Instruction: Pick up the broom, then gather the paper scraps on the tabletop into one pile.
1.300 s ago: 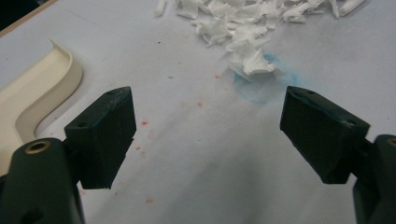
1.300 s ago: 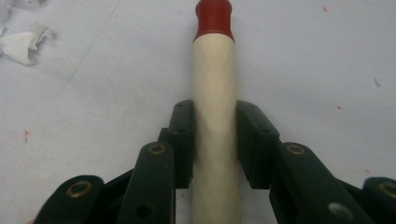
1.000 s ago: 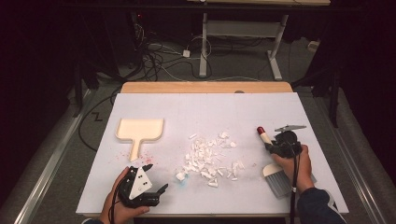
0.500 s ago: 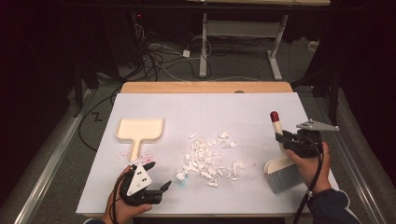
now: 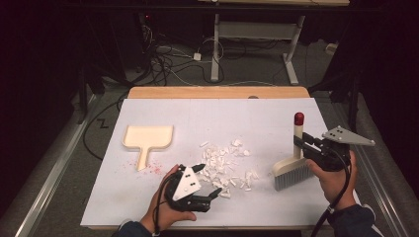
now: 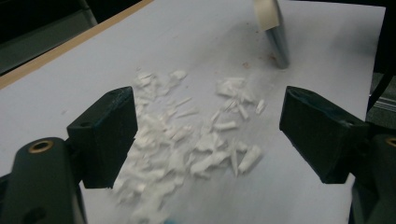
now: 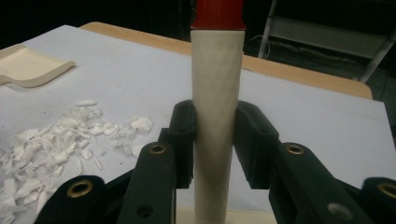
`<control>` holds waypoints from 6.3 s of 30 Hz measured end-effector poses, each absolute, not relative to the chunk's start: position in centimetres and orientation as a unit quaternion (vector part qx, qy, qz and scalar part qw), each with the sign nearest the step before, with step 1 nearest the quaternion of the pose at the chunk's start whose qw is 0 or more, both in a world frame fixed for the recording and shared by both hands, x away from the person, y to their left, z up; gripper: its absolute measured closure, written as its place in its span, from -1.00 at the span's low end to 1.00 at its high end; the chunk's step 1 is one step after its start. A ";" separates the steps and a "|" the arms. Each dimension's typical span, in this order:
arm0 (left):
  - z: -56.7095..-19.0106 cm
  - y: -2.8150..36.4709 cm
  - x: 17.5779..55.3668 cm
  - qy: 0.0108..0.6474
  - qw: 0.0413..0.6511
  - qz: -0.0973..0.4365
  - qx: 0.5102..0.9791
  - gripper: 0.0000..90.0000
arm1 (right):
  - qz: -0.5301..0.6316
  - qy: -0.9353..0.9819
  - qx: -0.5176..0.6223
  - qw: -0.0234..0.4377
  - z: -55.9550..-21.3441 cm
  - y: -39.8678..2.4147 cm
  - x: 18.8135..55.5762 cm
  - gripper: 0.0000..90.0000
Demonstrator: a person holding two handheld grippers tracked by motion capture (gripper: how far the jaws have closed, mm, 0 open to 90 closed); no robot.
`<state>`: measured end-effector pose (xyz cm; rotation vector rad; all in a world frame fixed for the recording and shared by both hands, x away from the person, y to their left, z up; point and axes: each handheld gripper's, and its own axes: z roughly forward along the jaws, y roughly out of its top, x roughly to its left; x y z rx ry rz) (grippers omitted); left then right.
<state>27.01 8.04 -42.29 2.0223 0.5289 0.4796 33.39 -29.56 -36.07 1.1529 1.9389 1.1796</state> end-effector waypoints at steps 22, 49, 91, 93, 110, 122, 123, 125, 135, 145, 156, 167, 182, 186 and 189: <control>-41.7 -3.8 29.9 0.190 0.521 0.117 0.824 -0.24 | 0.482 0.744 0.345 0.309 -33.3 -24.3 28.4 0.57; -40.4 3.9 29.0 0.111 0.489 0.069 0.862 0.44 | 0.488 0.826 0.187 0.210 -34.5 -22.7 27.2 -0.01; -43.0 15.9 26.7 0.203 0.424 0.289 0.834 -0.62 | 0.431 0.862 0.196 0.180 -37.8 -23.7 30.6 0.51; -43.6 17.0 26.5 0.220 0.421 0.289 0.831 -0.62 | 0.432 0.858 0.209 0.182 -37.7 -24.1 30.9 0.51; -46.6 20.6 24.1 0.287 0.404 0.276 0.824 -0.62 | 0.402 0.834 0.292 0.240 -37.3 -26.8 32.7 0.51; -47.0 20.7 24.4 0.295 0.393 0.270 0.828 -0.62 | 0.341 0.823 0.346 0.294 -38.6 -28.0 35.6 0.51; -47.0 20.7 24.4 0.295 0.391 0.270 0.829 -0.62 | 0.334 0.822 0.349 0.300 -38.7 -27.9 36.0 0.51; -47.0 20.7 24.5 0.291 0.388 0.272 0.831 -0.62 | 0.317 0.820 0.359 0.314 -39.2 -27.8 36.7 0.51; -47.1 20.5 24.7 0.293 0.384 0.267 0.834 -0.62 | 0.247 0.832 0.339 0.364 -40.9 -24.4 39.8 0.51; -47.3 20.5 24.7 0.295 0.380 0.266 0.836 -0.62 | 0.211 0.855 0.294 0.372 -43.3 -19.4 42.6 0.51; -47.3 20.7 24.3 0.295 0.374 0.268 0.837 -0.62 | 0.270 0.891 0.172 0.322 -44.1 -15.2 37.0 0.51; -47.3 20.5 24.2 0.293 0.375 0.267 0.838 -0.62 | 0.303 0.899 0.132 0.287 -41.9 -16.3 32.0 0.51; -47.3 20.3 24.4 0.293 0.374 0.263 0.839 -0.62 | 0.310 0.870 0.176 0.341 -39.6 -16.1 38.0 0.51; -47.4 20.4 24.5 0.294 0.376 0.260 0.839 -0.62 | 0.295 0.873 0.176 0.346 -40.8 -14.2 40.7 0.51; -47.4 20.4 24.5 0.293 0.377 0.258 0.840 -0.62 | 0.294 0.874 0.180 0.342 -41.7 -12.8 42.3 0.51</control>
